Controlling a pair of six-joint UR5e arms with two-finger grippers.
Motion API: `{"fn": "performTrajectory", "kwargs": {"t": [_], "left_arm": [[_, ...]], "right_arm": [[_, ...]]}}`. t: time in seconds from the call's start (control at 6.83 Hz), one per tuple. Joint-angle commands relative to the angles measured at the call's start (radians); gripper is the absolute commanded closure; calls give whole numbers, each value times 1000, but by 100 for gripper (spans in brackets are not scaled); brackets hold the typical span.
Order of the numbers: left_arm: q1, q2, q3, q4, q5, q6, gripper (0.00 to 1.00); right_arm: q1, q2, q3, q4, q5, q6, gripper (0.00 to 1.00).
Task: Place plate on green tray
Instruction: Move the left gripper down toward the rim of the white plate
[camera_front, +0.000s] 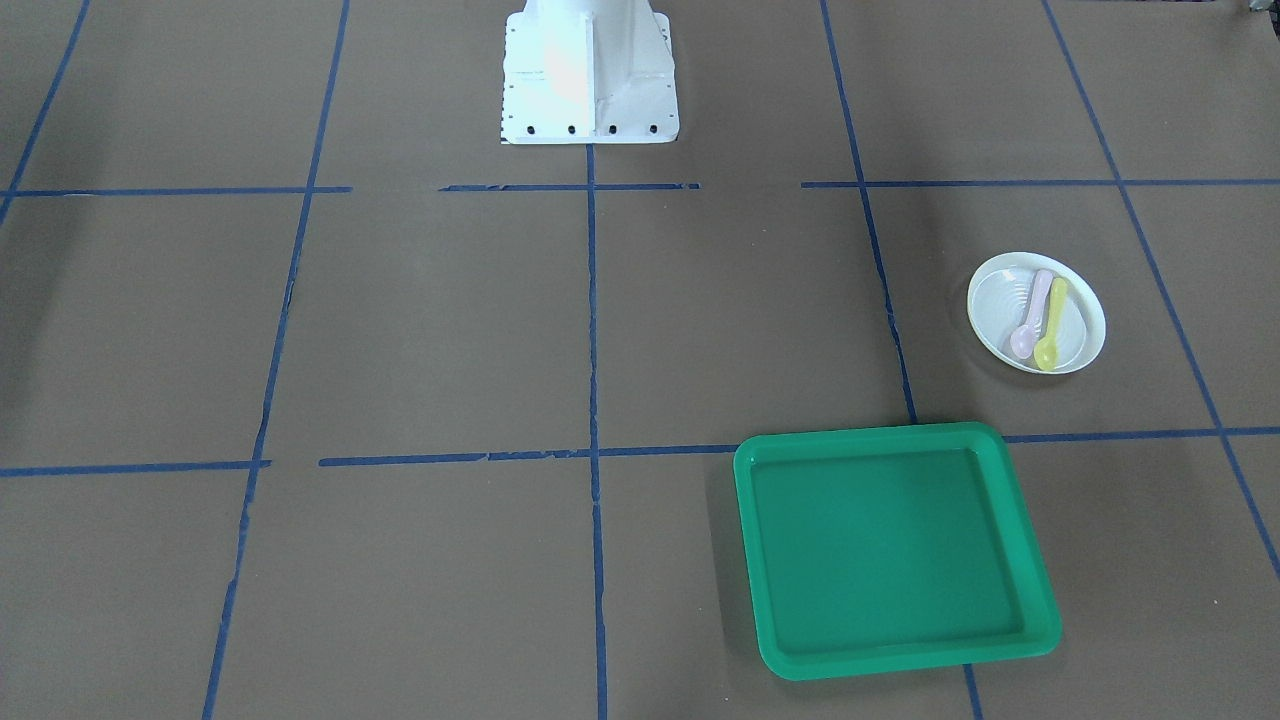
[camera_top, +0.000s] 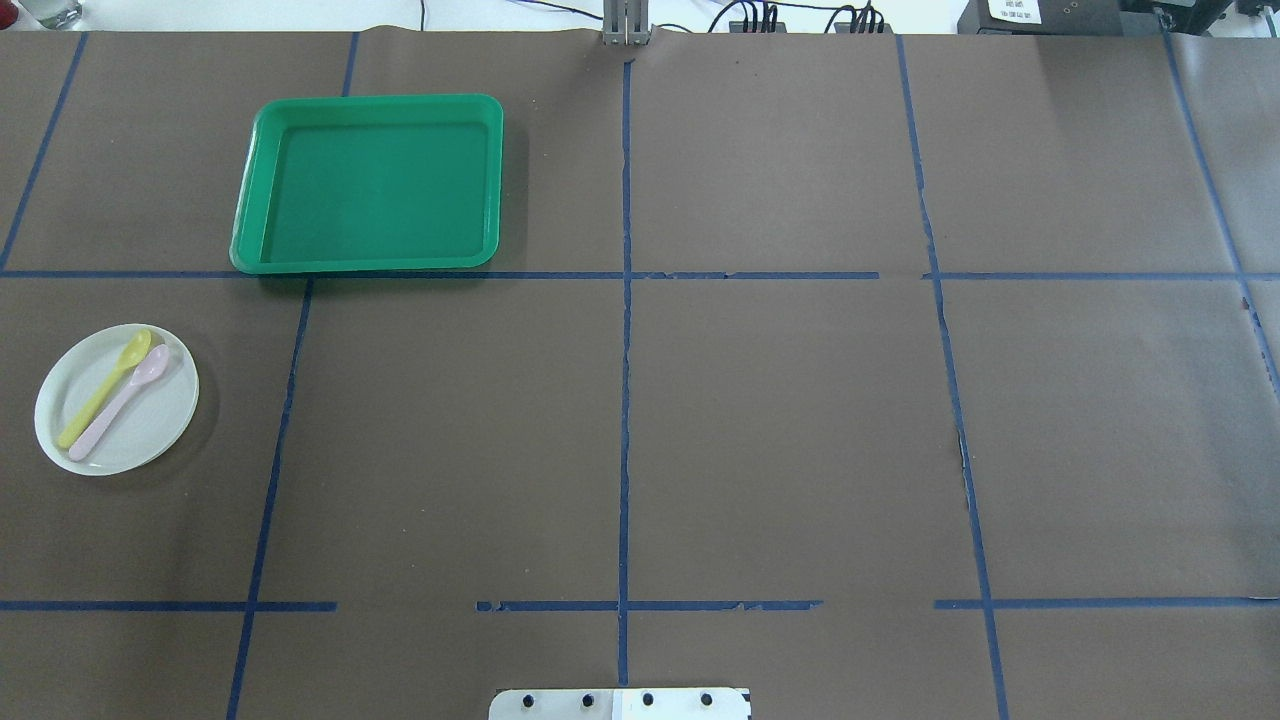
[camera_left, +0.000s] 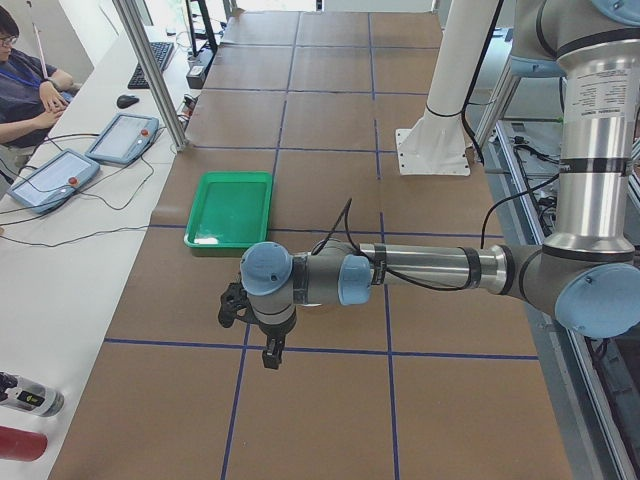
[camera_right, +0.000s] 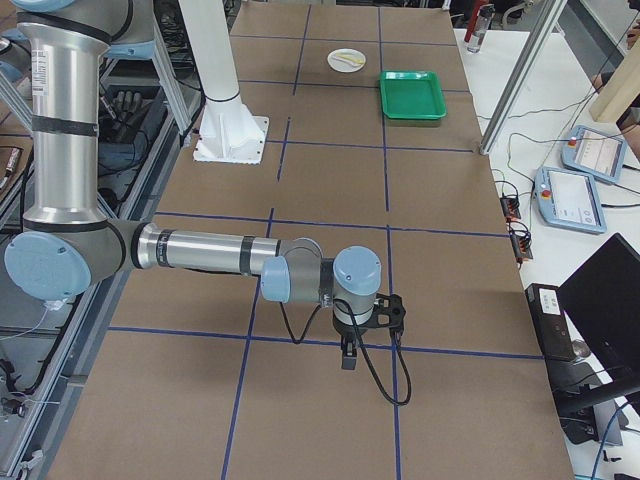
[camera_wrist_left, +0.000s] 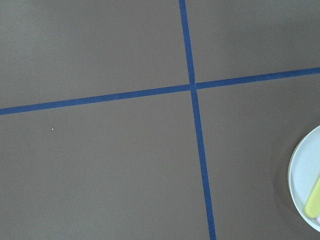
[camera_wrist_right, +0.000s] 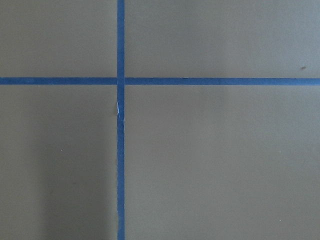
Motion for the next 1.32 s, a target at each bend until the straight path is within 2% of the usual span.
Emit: {"fn": "performTrajectory", "kwargs": {"t": [0.0,0.44,0.73,0.88,1.02,1.17], "left_arm": [[1,-1,0,-3,4,7,0],[37,1,2,-41,-16,-11,0],[212,11,-6,-289,-39,-336,0],[288,13,12,-393,-30,-434,0],[320,13,73,-470,-30,-456,0],[353,11,124,-583,-22,-562,0]], "right_arm": [[0,0,0,0,0,0,0],[0,0,-2,0,0,0,0],[0,0,0,0,0,0,0],[0,0,-2,0,0,0,0],[0,0,0,0,0,0,0],[0,0,-2,0,0,0,0]]}}
